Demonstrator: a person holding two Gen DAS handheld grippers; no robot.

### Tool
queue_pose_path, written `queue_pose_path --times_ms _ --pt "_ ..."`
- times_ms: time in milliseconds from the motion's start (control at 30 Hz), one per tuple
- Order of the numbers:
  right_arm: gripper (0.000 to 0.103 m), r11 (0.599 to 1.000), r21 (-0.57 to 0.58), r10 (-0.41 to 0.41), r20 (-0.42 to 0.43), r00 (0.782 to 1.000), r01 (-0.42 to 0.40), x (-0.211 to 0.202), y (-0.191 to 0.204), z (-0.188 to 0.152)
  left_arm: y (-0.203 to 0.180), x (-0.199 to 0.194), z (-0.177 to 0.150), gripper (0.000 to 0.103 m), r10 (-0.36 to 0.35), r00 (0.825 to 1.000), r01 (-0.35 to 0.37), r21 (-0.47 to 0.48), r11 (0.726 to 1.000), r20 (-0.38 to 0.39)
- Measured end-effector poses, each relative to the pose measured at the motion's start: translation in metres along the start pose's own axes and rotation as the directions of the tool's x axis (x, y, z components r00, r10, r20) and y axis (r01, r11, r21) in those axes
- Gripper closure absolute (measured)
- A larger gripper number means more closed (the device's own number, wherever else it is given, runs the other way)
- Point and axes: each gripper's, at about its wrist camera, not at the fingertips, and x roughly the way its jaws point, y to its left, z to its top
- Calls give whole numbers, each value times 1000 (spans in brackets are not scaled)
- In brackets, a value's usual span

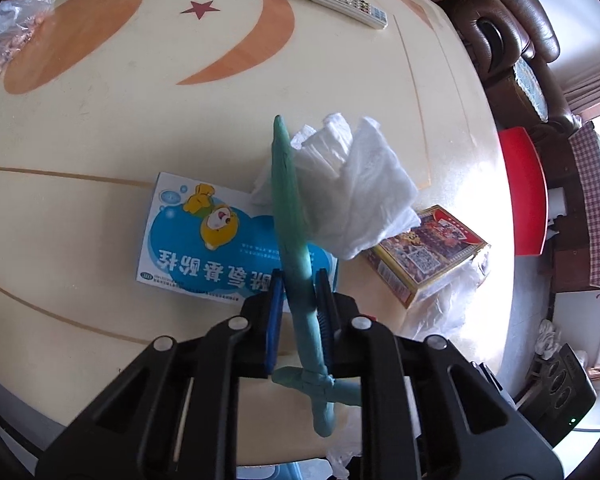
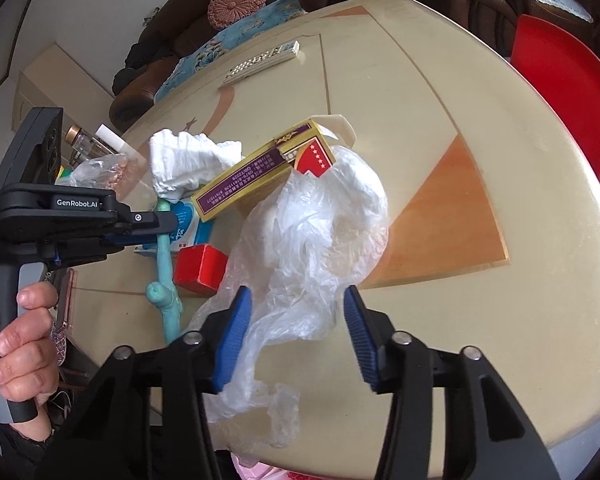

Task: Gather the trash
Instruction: 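Grasp the green toy sword with the left tool while the right tool grasps the clear plastic bag, then lift the green toy sword with the left tool while the right tool lifts the plastic bag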

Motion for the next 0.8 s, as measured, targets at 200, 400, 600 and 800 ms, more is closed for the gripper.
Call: queue_pose_path --times_ms 200,400,600,800 --pt "78 1000 6 6 12 1000 -6 -2 -2 1 4 -5 -4 86 -25 1000 25 7 1000 11" --pt "84 1000 10 -1 52 999 1 -16 -7 1 11 -15 -8 86 -54 998 54 12 998 26" --pt "85 999 23 -34 82 996 32 -29 -12 1 15 -26 -17 87 -66 997 65 32 997 50" --pt "85 997 33 -75 144 987 71 -49 -13 3 16 -38 -28 87 -78 994 74 56 996 71"
